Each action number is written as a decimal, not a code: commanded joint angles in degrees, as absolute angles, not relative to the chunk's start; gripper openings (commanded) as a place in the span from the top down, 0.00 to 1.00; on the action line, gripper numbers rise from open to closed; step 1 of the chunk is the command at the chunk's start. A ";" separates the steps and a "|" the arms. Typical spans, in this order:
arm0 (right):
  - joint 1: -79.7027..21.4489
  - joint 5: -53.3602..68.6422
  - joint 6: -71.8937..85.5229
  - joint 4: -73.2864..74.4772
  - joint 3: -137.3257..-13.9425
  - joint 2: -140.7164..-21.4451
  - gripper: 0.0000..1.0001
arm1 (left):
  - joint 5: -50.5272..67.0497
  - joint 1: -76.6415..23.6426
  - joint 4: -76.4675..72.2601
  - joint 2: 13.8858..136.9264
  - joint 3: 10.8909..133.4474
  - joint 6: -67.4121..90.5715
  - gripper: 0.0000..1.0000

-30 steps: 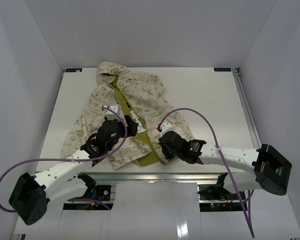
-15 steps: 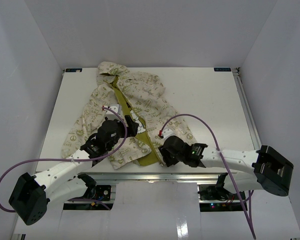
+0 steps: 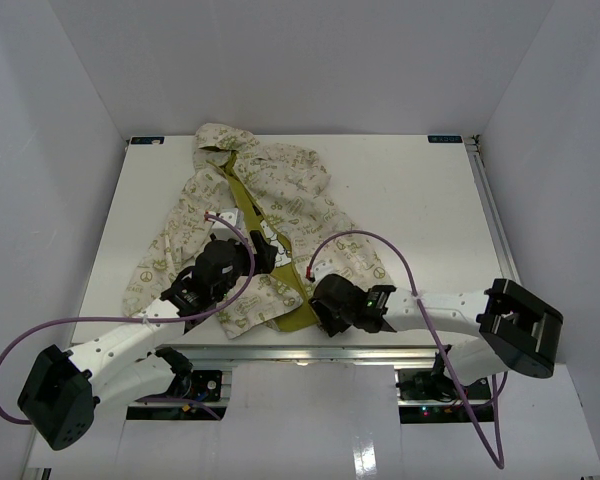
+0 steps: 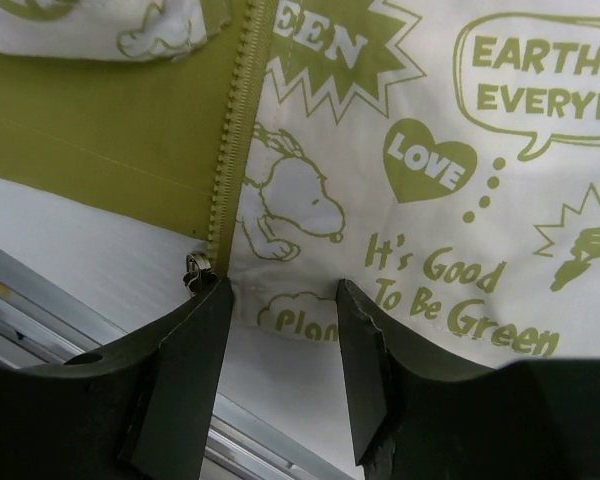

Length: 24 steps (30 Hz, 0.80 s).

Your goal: Zip up the jacket

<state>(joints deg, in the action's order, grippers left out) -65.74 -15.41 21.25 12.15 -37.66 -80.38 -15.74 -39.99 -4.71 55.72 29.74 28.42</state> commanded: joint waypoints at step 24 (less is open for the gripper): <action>-66.08 -23.70 22.37 13.17 -45.27 -74.32 0.92 | -9.10 -40.34 -5.19 54.93 30.67 33.88 0.22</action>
<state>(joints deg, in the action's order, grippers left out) -65.82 -20.78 22.32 16.07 -42.64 -77.49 -14.33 -39.99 -4.92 55.70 29.74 29.85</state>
